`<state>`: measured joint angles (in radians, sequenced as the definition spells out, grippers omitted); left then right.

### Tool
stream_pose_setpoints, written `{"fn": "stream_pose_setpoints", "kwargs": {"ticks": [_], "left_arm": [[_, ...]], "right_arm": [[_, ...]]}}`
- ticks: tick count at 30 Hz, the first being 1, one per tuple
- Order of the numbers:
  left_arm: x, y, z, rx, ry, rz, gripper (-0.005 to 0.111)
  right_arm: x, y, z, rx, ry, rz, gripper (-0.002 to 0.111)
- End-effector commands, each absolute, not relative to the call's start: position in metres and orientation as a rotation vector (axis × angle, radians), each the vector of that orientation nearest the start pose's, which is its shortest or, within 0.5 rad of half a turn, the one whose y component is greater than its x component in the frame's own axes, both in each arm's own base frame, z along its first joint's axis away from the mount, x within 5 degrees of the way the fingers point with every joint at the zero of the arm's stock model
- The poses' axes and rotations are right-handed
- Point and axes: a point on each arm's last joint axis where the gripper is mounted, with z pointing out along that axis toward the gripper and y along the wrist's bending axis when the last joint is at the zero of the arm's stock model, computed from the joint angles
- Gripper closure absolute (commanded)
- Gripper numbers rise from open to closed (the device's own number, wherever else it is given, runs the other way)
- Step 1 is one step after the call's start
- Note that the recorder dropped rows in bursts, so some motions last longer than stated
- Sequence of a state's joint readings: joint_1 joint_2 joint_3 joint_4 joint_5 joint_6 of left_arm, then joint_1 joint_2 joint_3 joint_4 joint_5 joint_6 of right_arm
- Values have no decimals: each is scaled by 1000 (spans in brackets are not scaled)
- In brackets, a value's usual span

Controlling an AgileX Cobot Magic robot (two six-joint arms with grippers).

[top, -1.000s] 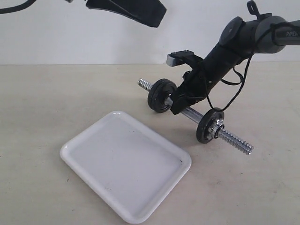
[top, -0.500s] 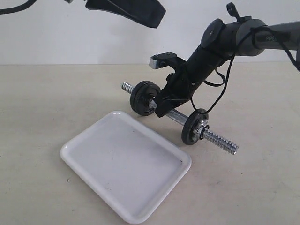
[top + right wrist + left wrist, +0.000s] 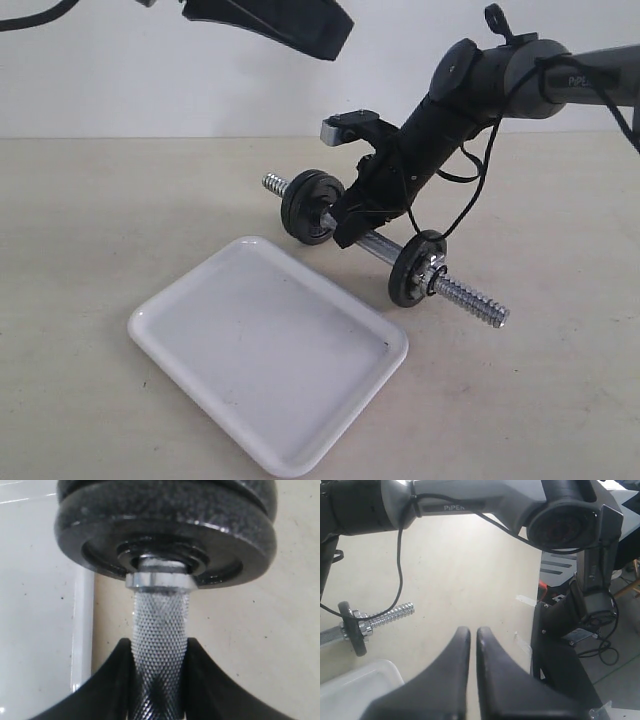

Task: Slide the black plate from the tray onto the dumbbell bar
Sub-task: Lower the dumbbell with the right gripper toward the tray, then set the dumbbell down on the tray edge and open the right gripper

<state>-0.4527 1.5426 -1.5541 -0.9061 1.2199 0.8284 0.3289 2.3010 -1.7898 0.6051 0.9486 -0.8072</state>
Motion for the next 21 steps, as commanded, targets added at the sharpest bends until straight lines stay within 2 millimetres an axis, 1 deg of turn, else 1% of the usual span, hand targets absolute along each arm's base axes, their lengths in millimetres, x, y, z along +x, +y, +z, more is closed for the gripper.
{"fn": "stream_pose_setpoints", "kwargs": {"ticks": [1, 5, 8, 12, 17, 19, 21], "left_arm": [[252, -197, 407, 1293, 1964, -1032, 102], [252, -197, 407, 1293, 1964, -1032, 102], [252, -197, 407, 1293, 1964, -1032, 102], [252, -197, 407, 1293, 1964, -1032, 102], [252, -197, 407, 1293, 1964, -1032, 102], [252, -197, 407, 1293, 1964, -1032, 102], [252, -197, 407, 1293, 1964, -1032, 102]], "right_arm": [[443, 198, 175, -1049, 2442, 705, 108], [442, 198, 175, -1053, 2445, 709, 105], [442, 198, 175, -1053, 2445, 709, 97], [442, 198, 175, -1043, 2452, 712, 83], [442, 198, 174, -1043, 2452, 713, 68], [442, 198, 174, -1043, 2452, 713, 63], [442, 198, 174, -1044, 2453, 714, 62]]}}
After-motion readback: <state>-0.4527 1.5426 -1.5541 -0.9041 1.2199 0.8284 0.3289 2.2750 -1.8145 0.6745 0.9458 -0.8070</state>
